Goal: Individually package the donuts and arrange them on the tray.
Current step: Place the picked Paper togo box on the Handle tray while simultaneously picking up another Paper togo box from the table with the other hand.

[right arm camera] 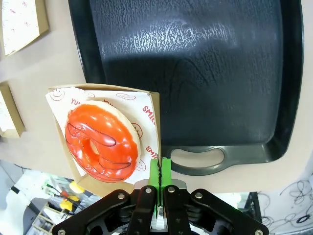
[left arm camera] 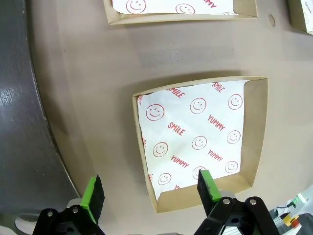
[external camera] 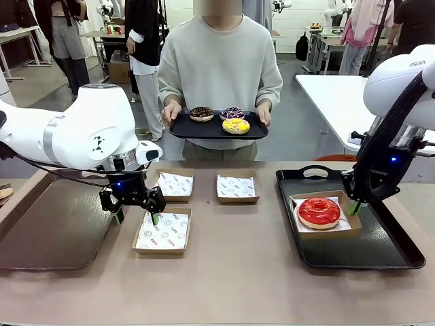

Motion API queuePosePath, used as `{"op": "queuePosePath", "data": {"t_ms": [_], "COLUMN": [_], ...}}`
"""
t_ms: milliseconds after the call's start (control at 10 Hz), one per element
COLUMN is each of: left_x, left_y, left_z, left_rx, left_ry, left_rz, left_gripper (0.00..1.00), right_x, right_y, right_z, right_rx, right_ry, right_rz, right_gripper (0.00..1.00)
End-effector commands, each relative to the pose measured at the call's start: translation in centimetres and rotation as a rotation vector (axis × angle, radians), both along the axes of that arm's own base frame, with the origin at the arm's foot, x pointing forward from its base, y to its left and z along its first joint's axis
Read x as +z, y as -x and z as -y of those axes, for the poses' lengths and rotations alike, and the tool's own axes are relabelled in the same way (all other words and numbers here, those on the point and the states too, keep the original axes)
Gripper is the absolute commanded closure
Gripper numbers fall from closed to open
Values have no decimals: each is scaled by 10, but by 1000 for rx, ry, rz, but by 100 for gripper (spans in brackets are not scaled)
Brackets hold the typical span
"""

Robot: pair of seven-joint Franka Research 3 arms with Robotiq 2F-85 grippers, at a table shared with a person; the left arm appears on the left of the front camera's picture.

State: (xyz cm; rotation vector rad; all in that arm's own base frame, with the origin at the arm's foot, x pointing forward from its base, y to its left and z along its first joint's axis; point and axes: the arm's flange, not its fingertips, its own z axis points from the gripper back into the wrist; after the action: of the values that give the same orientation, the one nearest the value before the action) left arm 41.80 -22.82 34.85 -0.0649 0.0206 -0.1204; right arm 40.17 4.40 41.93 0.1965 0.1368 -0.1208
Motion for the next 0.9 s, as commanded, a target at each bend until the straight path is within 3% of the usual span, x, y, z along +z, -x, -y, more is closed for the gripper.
{"op": "queuePosePath", "data": {"t_ms": [0,300,600,800], "left_x": [0,5,-9,-14], "left_y": [0,14,18,21], "left_z": [0,5,13,19], "left_rx": [0,43,53,74], "left_ry": [0,-113,-132,-141], "left_rz": [0,79,72,89], "left_gripper": [0,0,0,0], "right_x": [-7,-11,-14,-28], "right_y": [-6,-2,-1,-5], "right_z": [-2,4,9,11], "right_rx": [20,62,60,59], "right_ry": [22,106,144,82], "right_rz": [-36,-53,-51,-33], "right_gripper": [99,99,99,99]}}
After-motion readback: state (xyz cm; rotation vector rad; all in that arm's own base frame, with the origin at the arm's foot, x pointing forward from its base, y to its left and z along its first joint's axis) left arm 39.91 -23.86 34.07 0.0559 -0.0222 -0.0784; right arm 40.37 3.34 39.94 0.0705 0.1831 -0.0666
